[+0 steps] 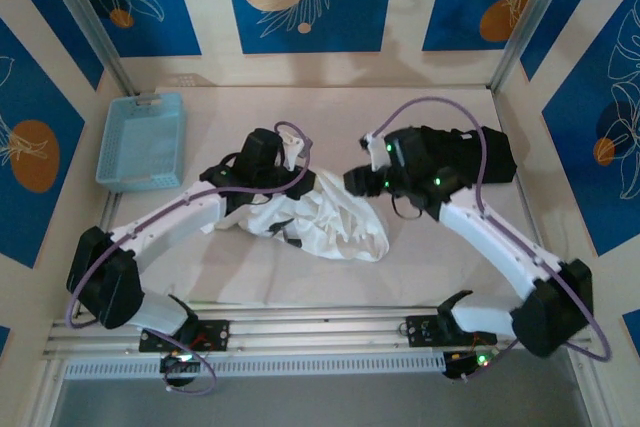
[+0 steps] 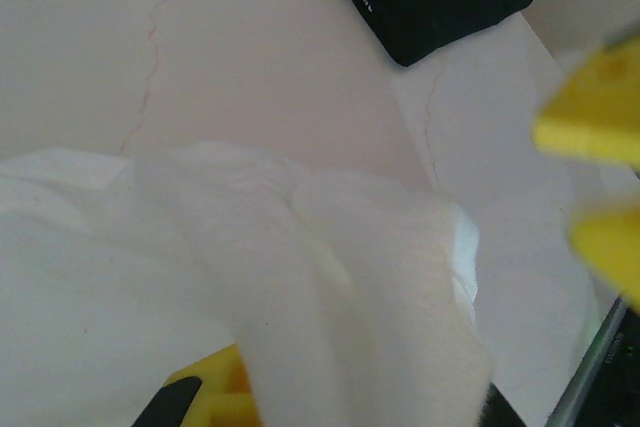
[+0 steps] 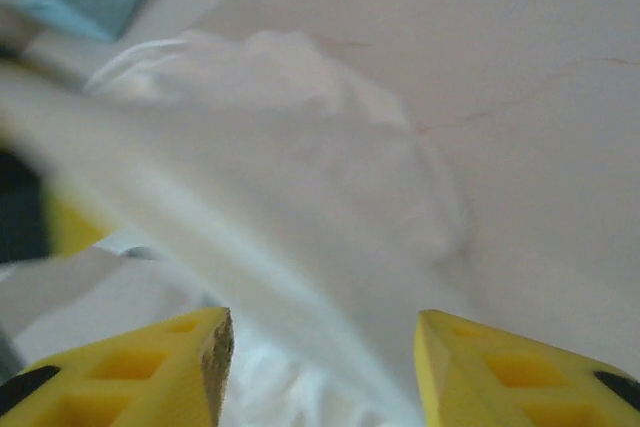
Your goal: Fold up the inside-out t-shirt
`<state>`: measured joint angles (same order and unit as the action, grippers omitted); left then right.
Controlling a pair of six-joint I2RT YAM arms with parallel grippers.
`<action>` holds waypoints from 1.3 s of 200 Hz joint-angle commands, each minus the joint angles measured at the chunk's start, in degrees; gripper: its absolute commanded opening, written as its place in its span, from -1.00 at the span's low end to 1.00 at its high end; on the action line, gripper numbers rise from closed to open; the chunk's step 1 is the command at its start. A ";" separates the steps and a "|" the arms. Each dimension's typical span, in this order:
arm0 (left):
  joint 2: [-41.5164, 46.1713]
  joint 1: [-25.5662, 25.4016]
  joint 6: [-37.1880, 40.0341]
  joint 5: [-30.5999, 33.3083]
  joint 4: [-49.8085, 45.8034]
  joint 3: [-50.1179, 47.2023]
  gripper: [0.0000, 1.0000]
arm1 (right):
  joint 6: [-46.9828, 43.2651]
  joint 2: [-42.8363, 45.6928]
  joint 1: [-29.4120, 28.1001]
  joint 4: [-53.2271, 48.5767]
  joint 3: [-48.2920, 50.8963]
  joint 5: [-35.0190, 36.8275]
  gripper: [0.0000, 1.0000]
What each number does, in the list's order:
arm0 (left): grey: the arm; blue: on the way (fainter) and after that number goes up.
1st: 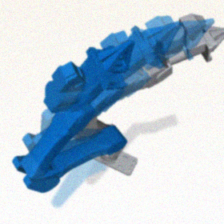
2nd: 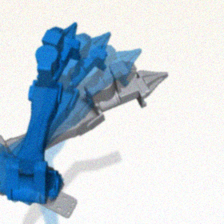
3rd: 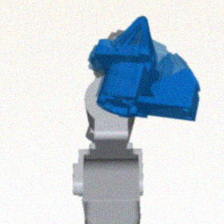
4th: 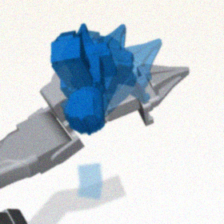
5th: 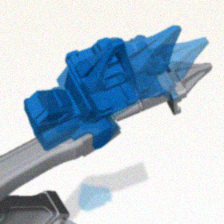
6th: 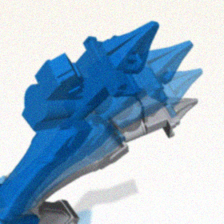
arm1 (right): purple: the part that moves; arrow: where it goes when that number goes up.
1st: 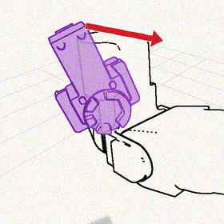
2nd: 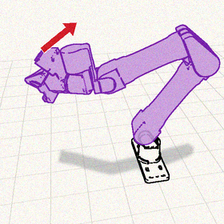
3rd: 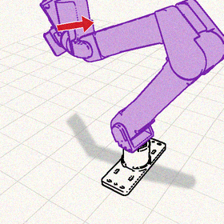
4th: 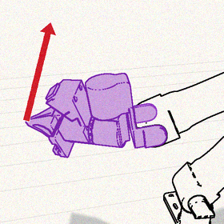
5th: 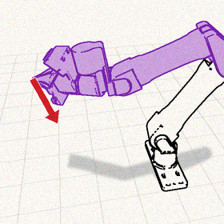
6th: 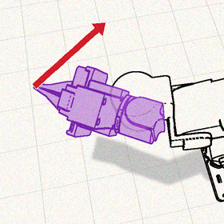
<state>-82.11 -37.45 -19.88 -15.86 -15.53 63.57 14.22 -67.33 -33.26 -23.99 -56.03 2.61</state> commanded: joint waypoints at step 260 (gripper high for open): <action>7.97 17.76 -9.03 -18.16 2.22 6.40 -1.00 | -0.91 14.82 -4.26 9.21 22.34 -6.27 -0.40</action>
<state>-75.68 -19.88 -26.55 -28.14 -18.83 71.18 14.41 -51.29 -36.45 -13.87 -31.59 -3.90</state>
